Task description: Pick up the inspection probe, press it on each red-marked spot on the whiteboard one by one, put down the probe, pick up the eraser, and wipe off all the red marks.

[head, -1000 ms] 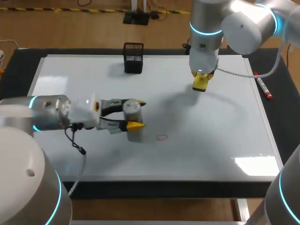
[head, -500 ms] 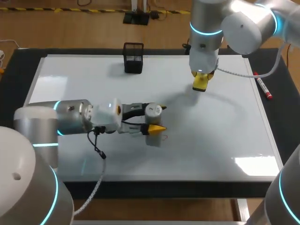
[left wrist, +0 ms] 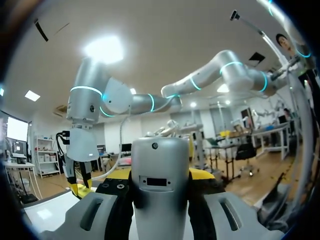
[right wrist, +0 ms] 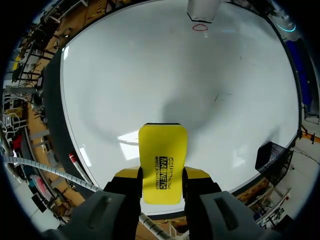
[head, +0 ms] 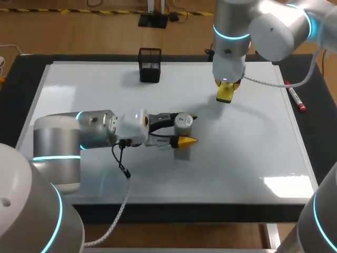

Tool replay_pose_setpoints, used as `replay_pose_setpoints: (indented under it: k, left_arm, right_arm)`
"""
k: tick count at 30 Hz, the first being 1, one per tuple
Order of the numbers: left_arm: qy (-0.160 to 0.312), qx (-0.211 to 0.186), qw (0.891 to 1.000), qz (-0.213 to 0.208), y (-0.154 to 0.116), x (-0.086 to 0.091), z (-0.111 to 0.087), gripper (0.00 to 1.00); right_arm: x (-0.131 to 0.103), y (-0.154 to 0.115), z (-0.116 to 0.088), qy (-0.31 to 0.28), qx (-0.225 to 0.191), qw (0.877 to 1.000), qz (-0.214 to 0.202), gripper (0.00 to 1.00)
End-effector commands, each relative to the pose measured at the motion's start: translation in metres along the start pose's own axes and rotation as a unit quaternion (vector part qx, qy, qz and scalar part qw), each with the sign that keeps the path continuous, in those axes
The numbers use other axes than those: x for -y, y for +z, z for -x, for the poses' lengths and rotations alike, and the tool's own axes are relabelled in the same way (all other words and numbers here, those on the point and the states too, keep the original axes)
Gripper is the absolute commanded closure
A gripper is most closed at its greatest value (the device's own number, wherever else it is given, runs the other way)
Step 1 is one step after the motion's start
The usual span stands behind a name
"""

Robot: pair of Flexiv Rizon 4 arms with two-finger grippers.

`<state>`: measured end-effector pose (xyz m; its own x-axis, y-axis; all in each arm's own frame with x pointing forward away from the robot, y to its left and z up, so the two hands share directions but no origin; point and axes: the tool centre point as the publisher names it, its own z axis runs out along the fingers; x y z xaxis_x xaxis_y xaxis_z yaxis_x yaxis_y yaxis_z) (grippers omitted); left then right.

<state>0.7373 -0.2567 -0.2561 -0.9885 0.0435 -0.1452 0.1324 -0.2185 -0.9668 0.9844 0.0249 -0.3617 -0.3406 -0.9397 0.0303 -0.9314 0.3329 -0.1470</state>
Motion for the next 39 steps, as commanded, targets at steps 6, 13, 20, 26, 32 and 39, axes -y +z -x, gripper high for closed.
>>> replay_pose_setpoints:
  k: [6, 13, 20, 26, 32, 39]
  left_arm:
    - [-0.001, 0.006, 1.000, 0.005, 0.004, -0.007, 0.011, 1.00]
    - [-0.009, 0.009, 1.000, 0.009, 0.003, -0.014, 0.014, 1.00]
    - [-0.010, 0.010, 1.000, 0.009, 0.000, -0.020, 0.017, 1.00]
    - [-0.013, 0.010, 1.000, 0.022, -0.002, -0.024, 0.017, 1.00]
    - [-0.011, 0.004, 0.998, 0.055, -0.002, -0.026, 0.016, 1.00]
    - [-0.013, 0.000, 0.998, 0.060, 0.000, -0.027, 0.015, 1.00]
  right_arm:
    - [0.001, -0.001, -0.001, -0.001, -0.001, 1.000, -0.001, 1.00]
    - [0.001, -0.001, -0.001, -0.001, -0.001, 1.000, -0.001, 1.00]
    - [0.001, -0.001, -0.001, -0.001, -0.001, 1.000, -0.001, 1.00]
    - [0.001, -0.001, -0.001, -0.001, -0.001, 1.000, -0.001, 1.00]
    - [0.001, -0.001, -0.001, -0.001, -0.001, 1.000, -0.001, 1.00]
    - [0.001, -0.001, -0.001, -0.001, -0.001, 1.000, -0.001, 1.00]
